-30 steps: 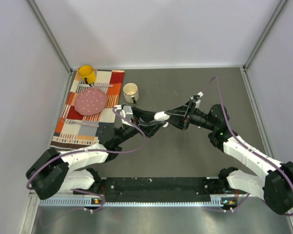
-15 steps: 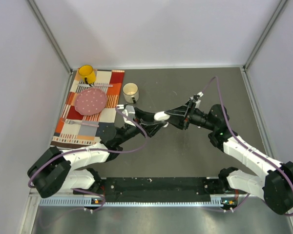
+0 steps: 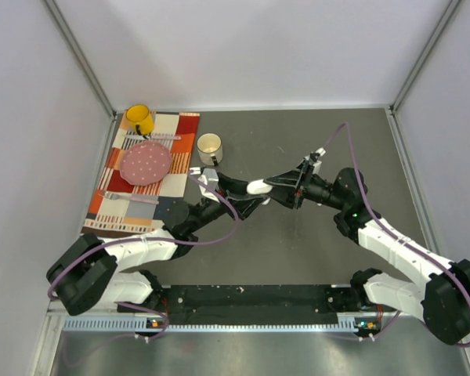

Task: Insert the wireless bluetooth earbuds into the charging case
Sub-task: Pass from the right arm to the left

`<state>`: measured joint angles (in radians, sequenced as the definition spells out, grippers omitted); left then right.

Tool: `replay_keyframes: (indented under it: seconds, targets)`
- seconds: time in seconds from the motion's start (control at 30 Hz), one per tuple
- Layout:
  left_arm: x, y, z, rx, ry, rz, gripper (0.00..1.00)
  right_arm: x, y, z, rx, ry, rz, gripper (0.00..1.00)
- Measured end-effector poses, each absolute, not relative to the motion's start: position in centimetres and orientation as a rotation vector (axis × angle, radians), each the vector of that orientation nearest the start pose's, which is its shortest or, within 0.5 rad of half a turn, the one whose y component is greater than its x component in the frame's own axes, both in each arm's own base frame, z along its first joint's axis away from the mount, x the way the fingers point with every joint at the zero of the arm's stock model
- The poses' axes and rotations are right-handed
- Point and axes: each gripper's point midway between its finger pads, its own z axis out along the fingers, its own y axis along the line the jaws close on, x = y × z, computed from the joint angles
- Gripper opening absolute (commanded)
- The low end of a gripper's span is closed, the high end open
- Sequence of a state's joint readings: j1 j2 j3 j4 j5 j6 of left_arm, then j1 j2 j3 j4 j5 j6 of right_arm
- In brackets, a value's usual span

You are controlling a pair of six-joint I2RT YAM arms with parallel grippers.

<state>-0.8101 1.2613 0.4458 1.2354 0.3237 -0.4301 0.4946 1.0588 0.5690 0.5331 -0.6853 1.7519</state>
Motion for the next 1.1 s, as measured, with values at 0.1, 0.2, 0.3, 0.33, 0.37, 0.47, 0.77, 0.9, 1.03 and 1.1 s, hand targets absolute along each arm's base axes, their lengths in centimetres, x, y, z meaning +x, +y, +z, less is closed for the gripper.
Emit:
replay_keyframes:
  seconds: [0.1,0.2,0.3,0.33,0.37,0.47,0.77,0.9,1.03,1.1]
  targets:
    - [21.04,-32.6,29.16,0.535,1.145,-1.272,0.54,21.25,27.68,29.62,0.558,1.998,2.128,0.0]
    - [21.05,-32.57,29.63,0.529,1.131,-1.274,0.55,21.22,27.67,29.34,0.565,2.004,2.126,0.0]
    - [21.03,-32.54,29.92,0.527,1.12,-1.276,0.53,21.23,27.65,29.18,0.57,2.005,2.124,0.0]
    - [21.03,-32.54,29.94,0.528,1.119,-1.276,0.53,21.23,27.65,29.1,0.573,2.008,2.123,0.0]
    - [21.03,-32.55,29.94,0.528,1.12,-1.276,0.53,21.25,27.64,29.09,0.577,2.008,2.123,0.0]
    - [21.02,-32.56,29.92,0.526,1.121,-1.279,0.55,21.25,27.64,29.09,0.577,2.007,2.124,0.0]
    - [21.14,-32.71,29.53,0.526,1.135,-1.282,0.56,21.24,27.64,29.12,0.579,2.007,2.126,0.0]
    - [21.14,-32.71,29.52,0.525,1.136,-1.282,0.51,21.24,27.63,29.14,0.579,2.006,2.126,0.0]
    - [21.21,-32.79,29.39,0.526,1.14,-1.282,0.45,21.23,27.63,29.21,0.579,2.004,2.13,0.0]
    - [21.28,-32.87,29.21,0.526,1.146,-1.283,0.48,21.24,27.63,29.26,0.583,2.003,2.132,0.0]
